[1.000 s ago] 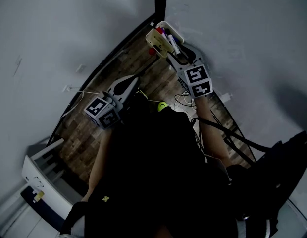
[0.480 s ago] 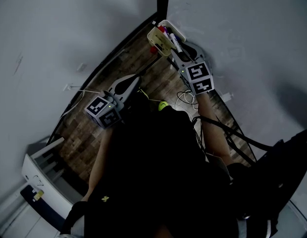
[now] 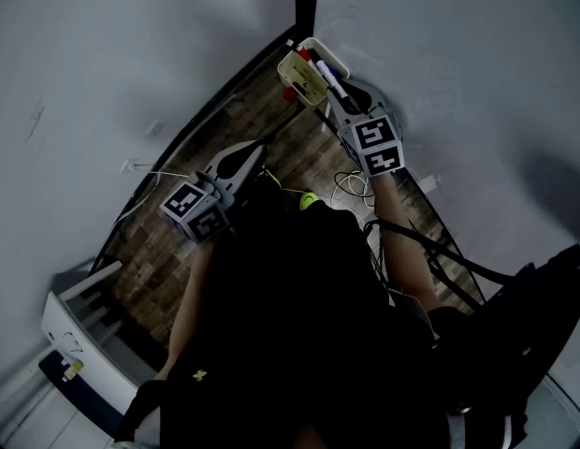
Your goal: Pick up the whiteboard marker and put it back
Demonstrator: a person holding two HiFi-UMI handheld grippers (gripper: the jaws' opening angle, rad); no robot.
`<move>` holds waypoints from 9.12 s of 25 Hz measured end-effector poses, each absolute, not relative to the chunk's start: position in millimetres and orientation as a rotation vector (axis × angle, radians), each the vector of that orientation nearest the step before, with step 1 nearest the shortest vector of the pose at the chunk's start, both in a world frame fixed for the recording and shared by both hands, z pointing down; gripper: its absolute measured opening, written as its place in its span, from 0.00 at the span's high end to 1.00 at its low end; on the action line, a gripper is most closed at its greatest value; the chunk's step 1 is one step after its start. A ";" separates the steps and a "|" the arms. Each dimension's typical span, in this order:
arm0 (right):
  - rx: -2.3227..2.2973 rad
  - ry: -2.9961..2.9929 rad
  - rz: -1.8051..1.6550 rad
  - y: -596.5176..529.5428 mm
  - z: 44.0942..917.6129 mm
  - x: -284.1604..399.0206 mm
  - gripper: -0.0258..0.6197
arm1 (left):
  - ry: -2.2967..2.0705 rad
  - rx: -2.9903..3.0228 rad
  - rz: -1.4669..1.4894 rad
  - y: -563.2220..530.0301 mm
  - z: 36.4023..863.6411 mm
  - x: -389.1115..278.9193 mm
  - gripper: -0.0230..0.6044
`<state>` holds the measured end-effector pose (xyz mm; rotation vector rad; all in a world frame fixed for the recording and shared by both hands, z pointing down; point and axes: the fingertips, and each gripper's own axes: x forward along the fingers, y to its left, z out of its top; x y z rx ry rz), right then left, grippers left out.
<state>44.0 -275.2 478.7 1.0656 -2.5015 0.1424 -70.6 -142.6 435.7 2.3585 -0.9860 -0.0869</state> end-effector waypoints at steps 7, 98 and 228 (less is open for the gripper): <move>1.072 -2.502 0.177 -275.6 476.1 45.1 0.82 | -0.981 2.334 -0.107 -143.7 431.4 -67.9 0.93; 1.004 -2.595 0.071 -234.2 406.8 42.4 0.82 | -1.002 2.337 -0.126 -142.8 451.6 -55.3 0.93; 0.965 -2.492 0.193 -168.0 456.3 28.5 0.80 | -0.931 2.344 -0.064 -83.0 438.6 -77.3 0.93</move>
